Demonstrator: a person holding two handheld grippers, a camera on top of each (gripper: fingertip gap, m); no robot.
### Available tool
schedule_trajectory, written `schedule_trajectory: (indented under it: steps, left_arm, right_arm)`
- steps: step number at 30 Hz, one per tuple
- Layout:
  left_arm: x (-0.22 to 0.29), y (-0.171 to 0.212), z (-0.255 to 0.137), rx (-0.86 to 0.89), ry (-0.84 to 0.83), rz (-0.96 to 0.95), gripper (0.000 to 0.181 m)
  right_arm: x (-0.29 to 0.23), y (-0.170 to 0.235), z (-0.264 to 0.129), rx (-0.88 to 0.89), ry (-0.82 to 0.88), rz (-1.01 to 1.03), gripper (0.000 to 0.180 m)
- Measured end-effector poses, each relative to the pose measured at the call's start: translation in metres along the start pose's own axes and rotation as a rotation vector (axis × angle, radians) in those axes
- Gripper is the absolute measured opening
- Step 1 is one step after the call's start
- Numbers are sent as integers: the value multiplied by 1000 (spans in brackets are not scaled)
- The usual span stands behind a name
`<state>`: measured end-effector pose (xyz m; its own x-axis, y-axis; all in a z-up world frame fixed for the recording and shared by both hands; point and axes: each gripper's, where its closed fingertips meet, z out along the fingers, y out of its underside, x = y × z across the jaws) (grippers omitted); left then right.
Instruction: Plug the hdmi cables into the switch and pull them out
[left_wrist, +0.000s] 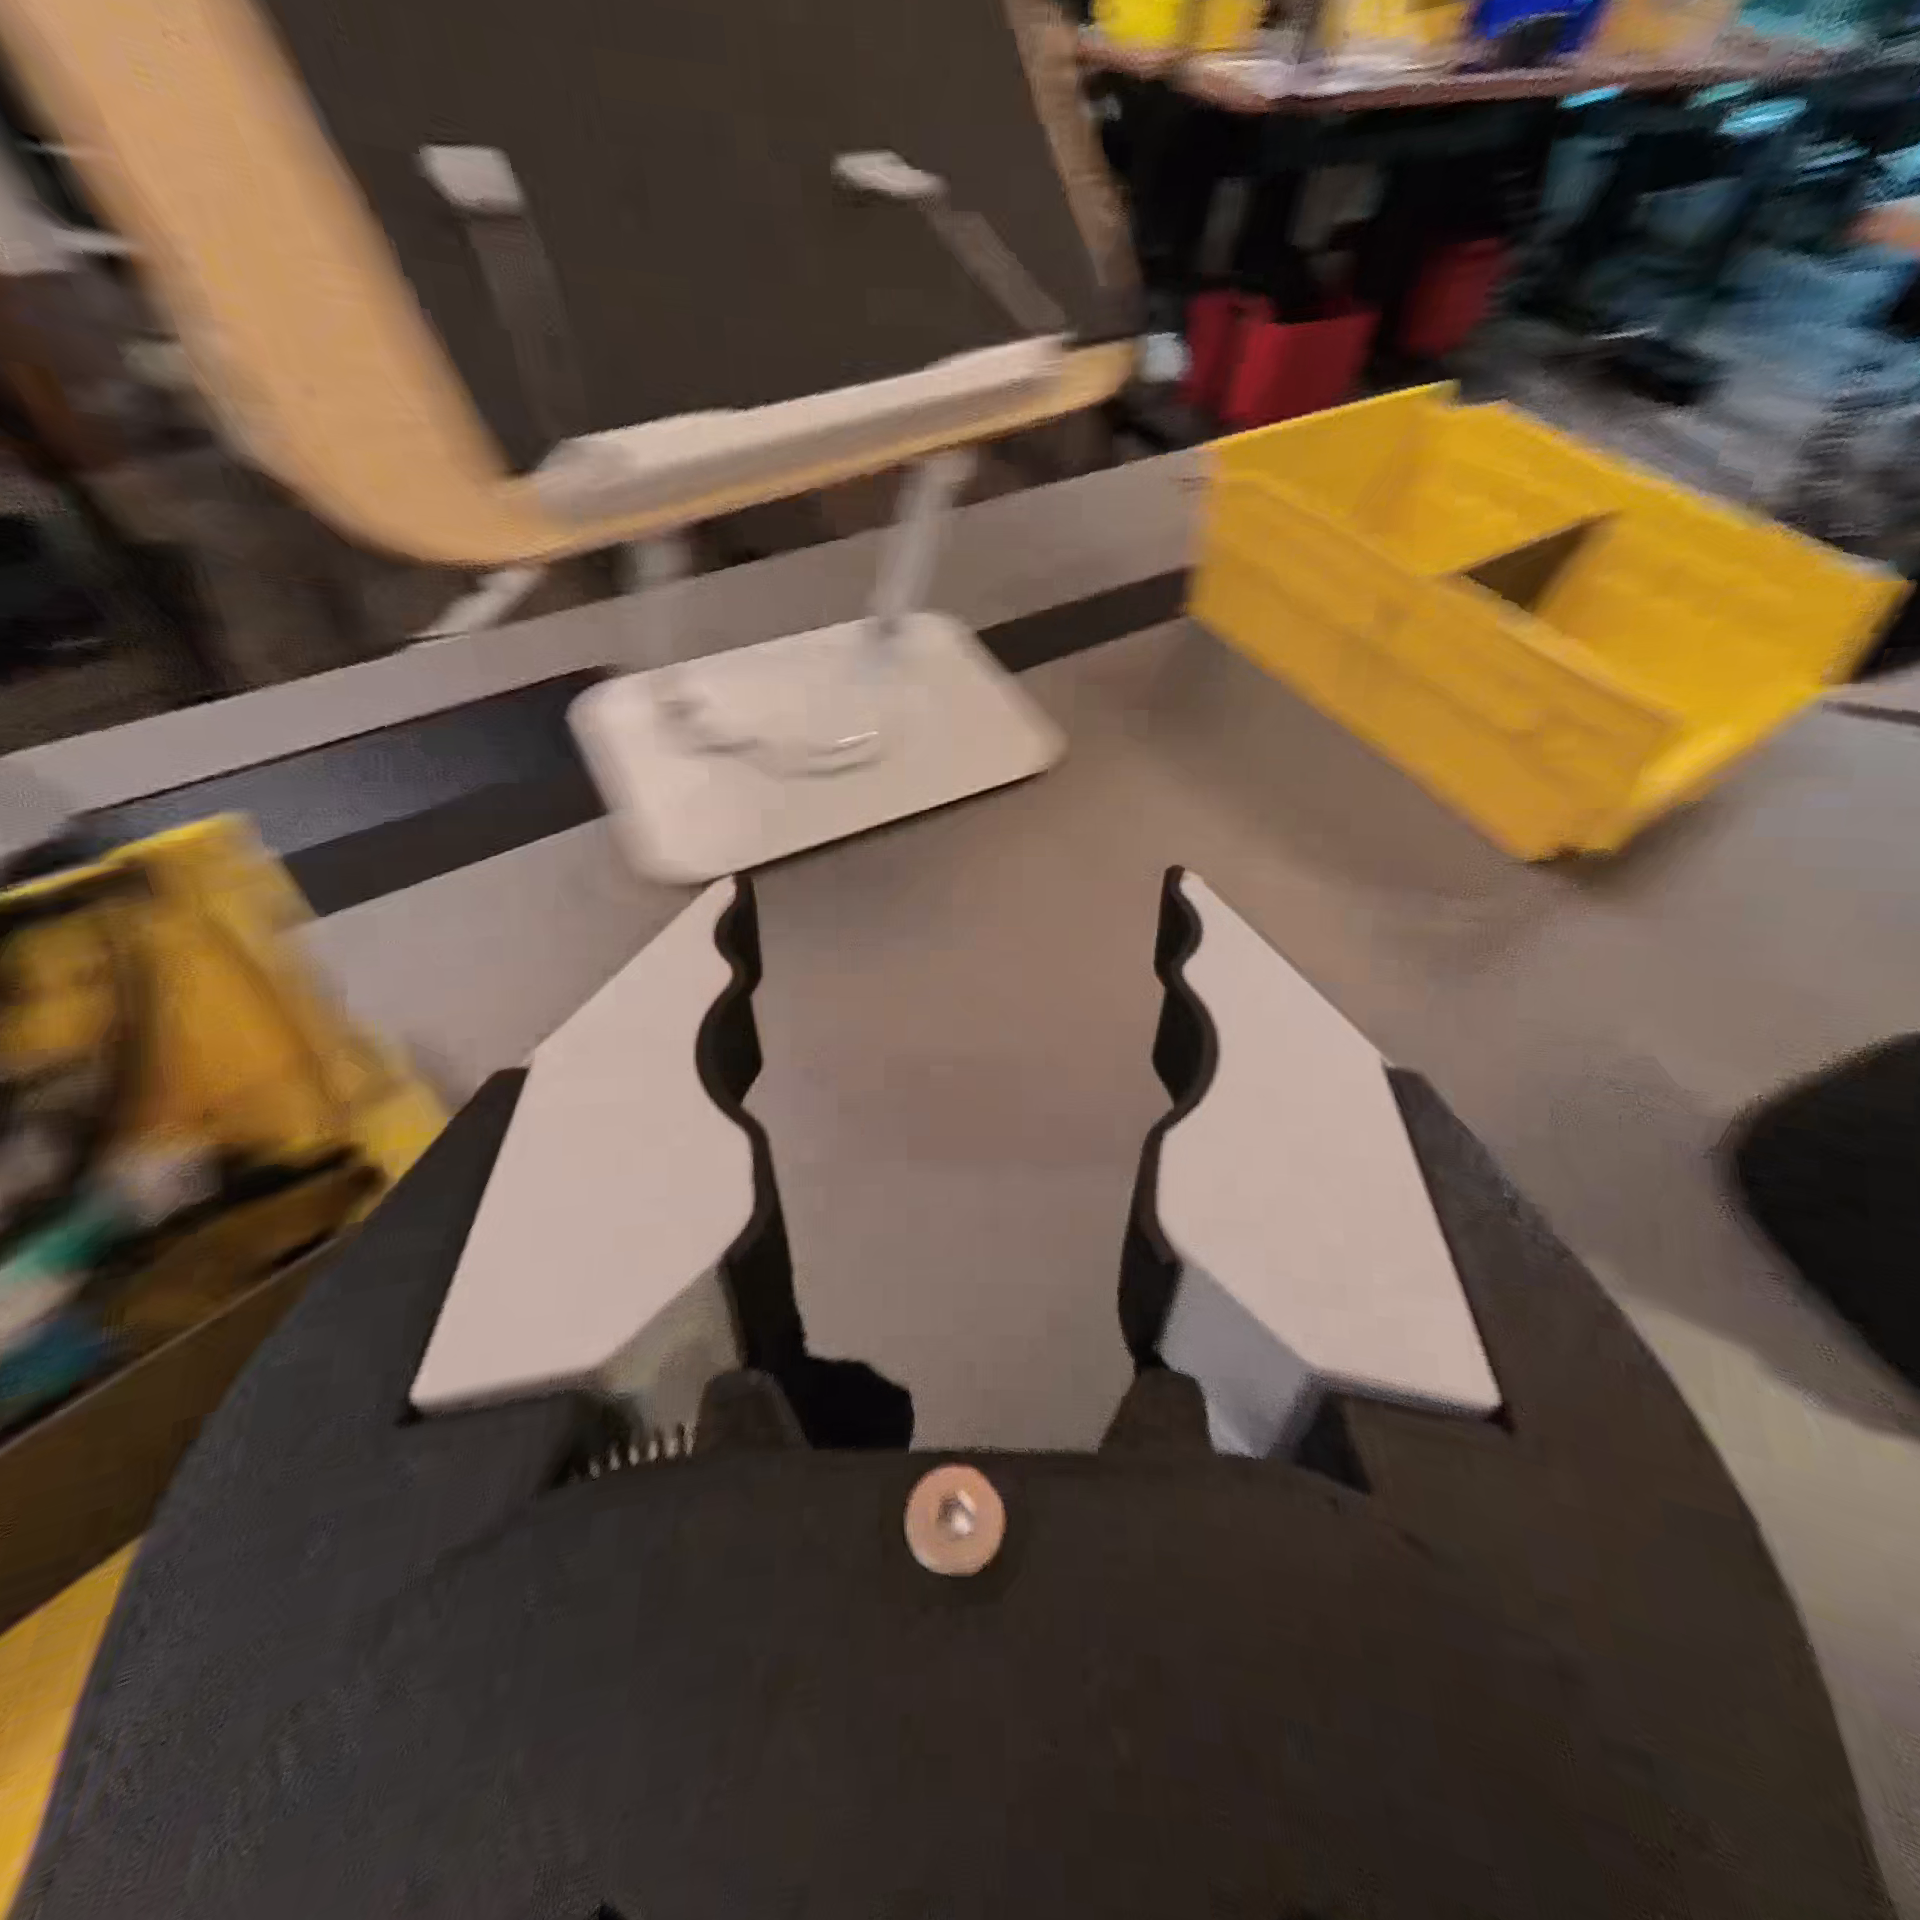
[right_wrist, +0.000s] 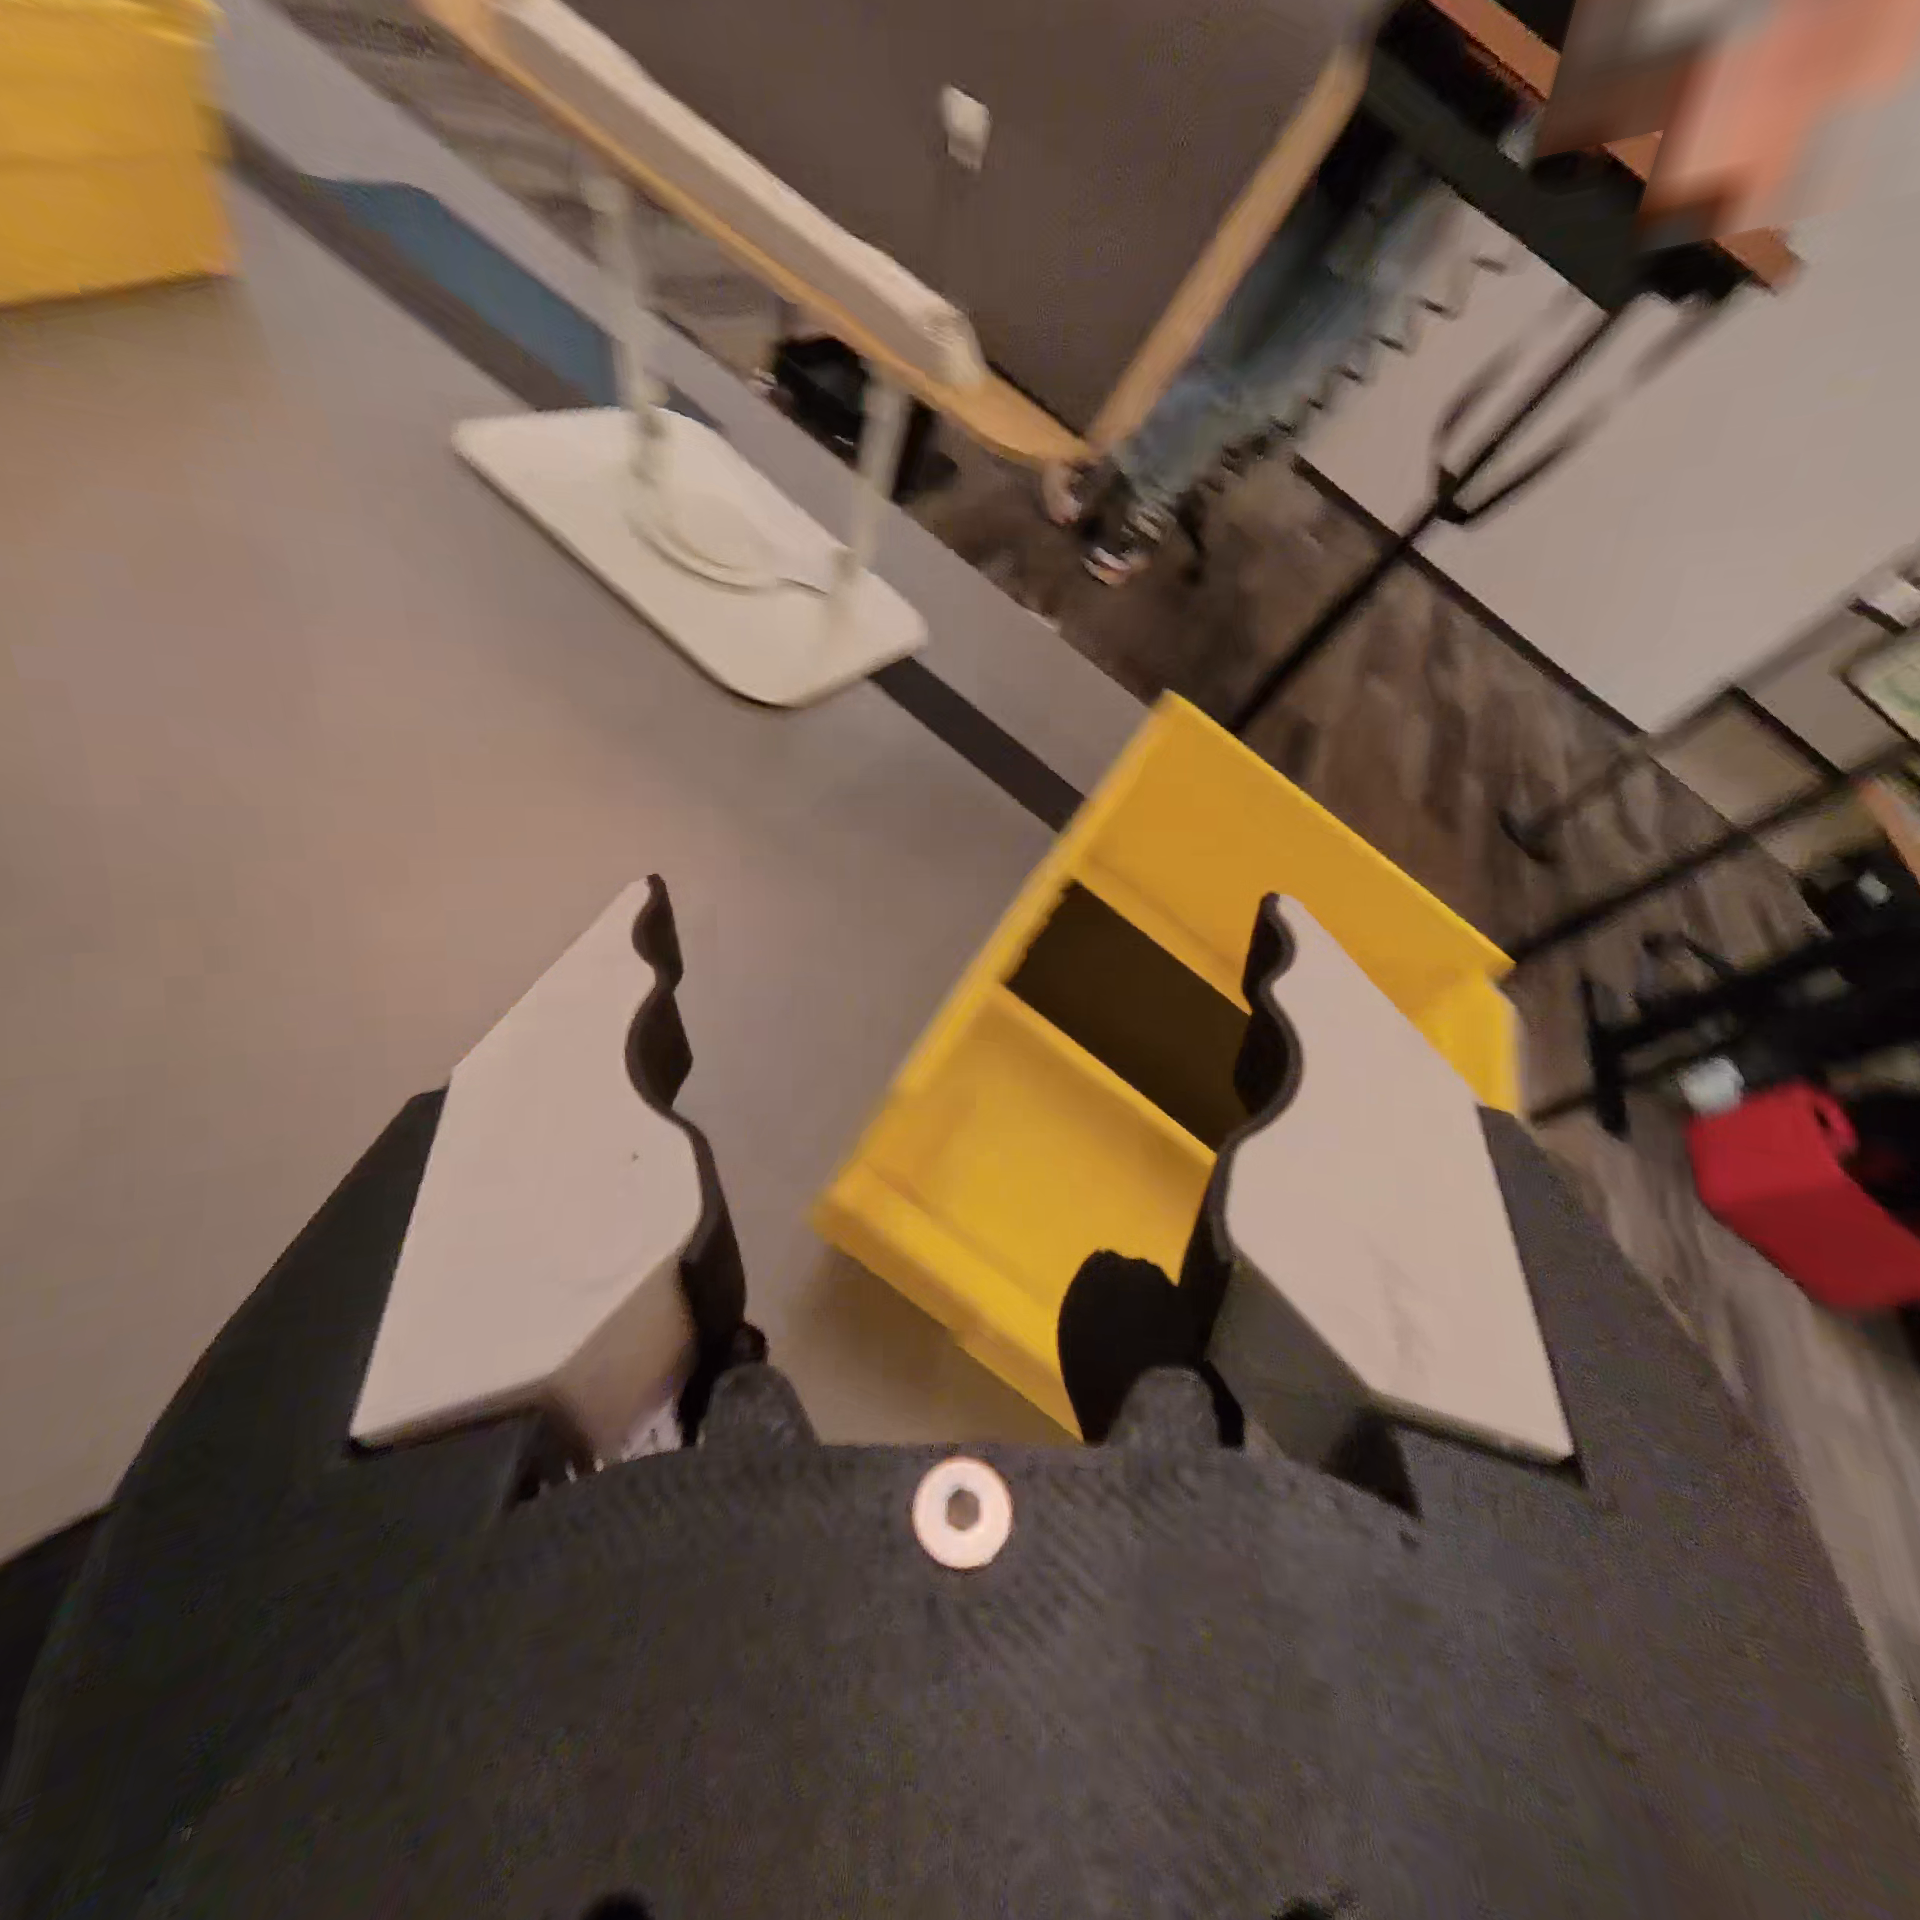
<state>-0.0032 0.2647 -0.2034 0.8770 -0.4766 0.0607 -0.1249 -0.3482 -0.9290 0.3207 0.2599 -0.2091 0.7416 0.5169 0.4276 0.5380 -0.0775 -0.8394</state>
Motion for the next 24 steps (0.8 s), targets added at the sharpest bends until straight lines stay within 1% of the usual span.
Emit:
schedule_trajectory:
  steps: [2, 4, 7, 9, 11, 13, 14, 15, 16, 18, 19, 22, 24]
  left_arm:
    - [-74, 16, -48, -24, -216, 36, 75]
    - [-142, 44, -94, -99, -407, 41, 78]
    - [-210, 97, -146, -219, -554, -57, 81]
    - [-237, 132, -165, -302, -598, -106, 82]
    - [-247, 161, -170, -346, -581, -182, 82]
    - [-247, 185, -165, -391, -535, -248, 73]
    - [-249, 194, -162, -405, -532, -264, 65]
    - [-248, 198, -158, -401, -516, -268, 53]
    - [-248, 195, -155, -369, -503, -271, 32]
    - [-250, 195, -151, -381, -493, -253, 3]
    - [-255, 194, -150, -379, -513, -250, 3]
    - [-263, 193, -147, -339, -489, -334, 3]
    - [-269, 192, -146, -328, -486, -352, 2]
  right_arm:
    - [-41, -8, 11, 27, -102, 13, 107]
    - [-76, -2, 27, 12, -201, 36, 108]
    - [-111, 8, 48, 16, -296, 60, 107]
    - [-126, 19, 60, 0, -336, 71, 106]
    - [-135, 32, 70, -15, -356, 80, 103]
    - [-141, 43, 76, -30, -373, 94, 102]
    - [-143, 49, 78, -33, -375, 97, 100]
    - [-145, 53, 80, -46, -386, 106, 99]
    - [-147, 55, 80, -57, -396, 111, 100]
    - [-147, 53, 81, -46, -392, 100, 98]
    - [-149, 55, 81, -53, -398, 97, 97]
    - [-154, 64, 85, -95, -417, 100, 98]
    - [-154, 66, 87, -107, -424, 115, 99]
